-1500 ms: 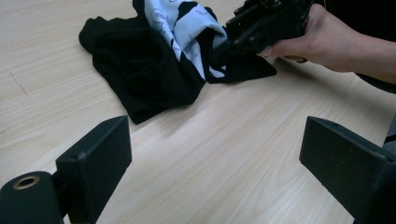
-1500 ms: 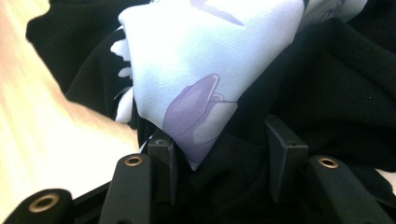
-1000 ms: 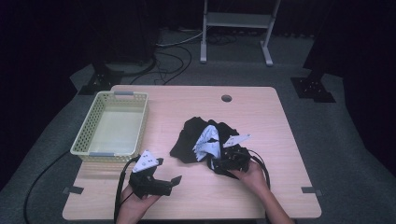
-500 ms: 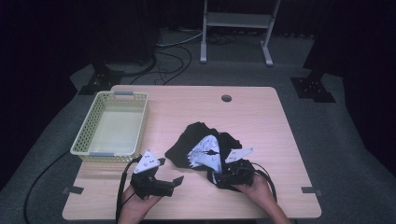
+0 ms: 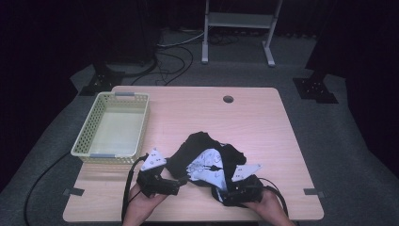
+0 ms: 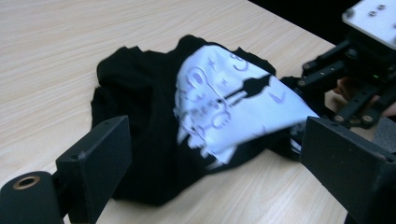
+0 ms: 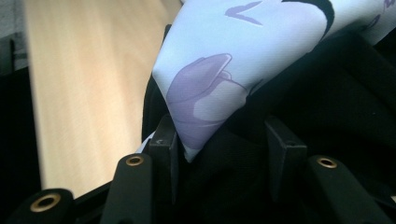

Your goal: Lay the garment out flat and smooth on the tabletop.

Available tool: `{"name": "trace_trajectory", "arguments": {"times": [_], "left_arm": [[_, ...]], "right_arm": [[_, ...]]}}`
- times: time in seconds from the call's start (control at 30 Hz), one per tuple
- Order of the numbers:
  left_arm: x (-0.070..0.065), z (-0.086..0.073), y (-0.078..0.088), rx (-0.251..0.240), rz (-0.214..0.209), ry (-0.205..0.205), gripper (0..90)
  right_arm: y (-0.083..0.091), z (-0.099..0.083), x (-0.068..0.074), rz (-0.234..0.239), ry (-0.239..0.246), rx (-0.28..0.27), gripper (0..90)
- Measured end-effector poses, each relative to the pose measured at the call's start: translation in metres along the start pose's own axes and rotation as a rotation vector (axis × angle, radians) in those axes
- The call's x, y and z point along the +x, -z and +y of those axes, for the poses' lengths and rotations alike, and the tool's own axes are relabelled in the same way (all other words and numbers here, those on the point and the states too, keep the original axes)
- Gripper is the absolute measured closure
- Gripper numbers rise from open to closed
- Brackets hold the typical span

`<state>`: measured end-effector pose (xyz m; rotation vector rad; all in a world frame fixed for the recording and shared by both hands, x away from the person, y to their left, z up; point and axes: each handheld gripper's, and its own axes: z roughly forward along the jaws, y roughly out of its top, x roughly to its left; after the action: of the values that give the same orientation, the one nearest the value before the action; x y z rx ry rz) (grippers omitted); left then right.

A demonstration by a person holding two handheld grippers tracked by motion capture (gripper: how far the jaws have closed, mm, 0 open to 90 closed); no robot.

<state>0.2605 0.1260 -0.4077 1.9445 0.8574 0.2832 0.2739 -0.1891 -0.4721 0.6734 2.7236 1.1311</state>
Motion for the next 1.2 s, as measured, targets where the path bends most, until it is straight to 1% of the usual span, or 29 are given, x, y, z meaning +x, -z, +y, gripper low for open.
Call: {"name": "trace_trajectory", "arguments": {"times": [0.03,0.07,0.1,0.17,0.23,0.33,0.4,0.5,0.67,0.73,0.8,0.9,0.93,0.97,1.0,1.03,1.07,1.13,1.17,1.2], "left_arm": [[0.0,0.001,-0.001,-0.001,0.0,0.0,8.3],[0.0,0.001,-0.002,0.002,-0.004,-0.003,8.3],[-0.001,0.002,-0.004,0.002,-0.004,-0.003,8.3],[-0.002,0.004,-0.006,0.004,-0.008,-0.008,8.3],[-0.004,0.006,-0.009,0.006,-0.012,-0.012,8.3],[-0.005,0.007,-0.01,0.008,-0.013,-0.016,8.3],[-0.007,0.007,-0.012,0.009,-0.016,-0.012,8.3],[-0.007,0.007,-0.013,0.011,-0.016,-0.014,8.3],[-0.005,0.007,-0.016,0.013,-0.017,-0.012,8.3],[-0.004,0.008,-0.017,0.011,-0.02,-0.012,8.3],[-0.002,0.009,-0.02,0.014,-0.024,-0.017,8.3],[0.0,0.01,-0.023,0.014,-0.027,-0.013,8.3],[0.001,0.01,-0.024,0.014,-0.029,-0.014,8.3],[0.002,0.01,-0.026,0.014,-0.029,-0.014,8.3],[0.004,0.011,-0.027,0.016,-0.03,-0.014,8.3],[0.005,0.012,-0.028,0.016,-0.031,-0.014,8.3],[0.006,0.013,-0.03,0.018,-0.032,-0.018,8.3],[0.009,0.014,-0.033,0.02,-0.031,-0.019,8.3],[0.011,0.016,-0.034,0.022,-0.031,-0.021,8.3],[0.013,0.017,-0.036,0.022,-0.032,-0.018,8.3]], "right_arm": [[0.0,0.0,0.0,0.0,0.0,0.0,54.4],[0.004,-0.004,0.004,0.013,0.014,0.006,54.3],[0.004,-0.004,0.004,0.013,0.014,0.006,54.3],[0.009,-0.009,0.009,0.032,0.034,0.012,54.3],[0.013,-0.012,0.011,0.045,0.049,0.02,54.3],[0.016,-0.015,0.013,0.057,0.059,0.026,54.3],[0.019,-0.018,0.015,0.073,0.075,0.035,54.3],[0.022,-0.02,0.016,0.081,0.082,0.039,54.3],[0.023,-0.022,0.016,0.087,0.077,0.039,53.9],[0.023,-0.021,0.014,0.093,0.074,0.04,52.3],[0.023,-0.02,0.012,0.1,0.052,0.039,46.8],[0.025,-0.021,0.007,0.113,0.01,0.015,37.7],[0.026,-0.021,0.005,0.117,-0.001,0.005,35.4],[0.026,-0.021,0.005,0.117,-0.001,0.005,35.4],[0.03,-0.02,0.004,0.111,-0.013,-0.007,31.2],[0.03,-0.02,0.004,0.111,-0.013,-0.007,31.2],[0.033,-0.019,0.002,0.114,-0.022,-0.014,28.0],[0.037,-0.018,-0.001,0.112,-0.033,-0.022,24.5],[0.037,-0.018,-0.001,0.112,-0.033,-0.022,24.5],[0.042,-0.018,-0.005,0.114,-0.054,-0.03,21.2]]}}
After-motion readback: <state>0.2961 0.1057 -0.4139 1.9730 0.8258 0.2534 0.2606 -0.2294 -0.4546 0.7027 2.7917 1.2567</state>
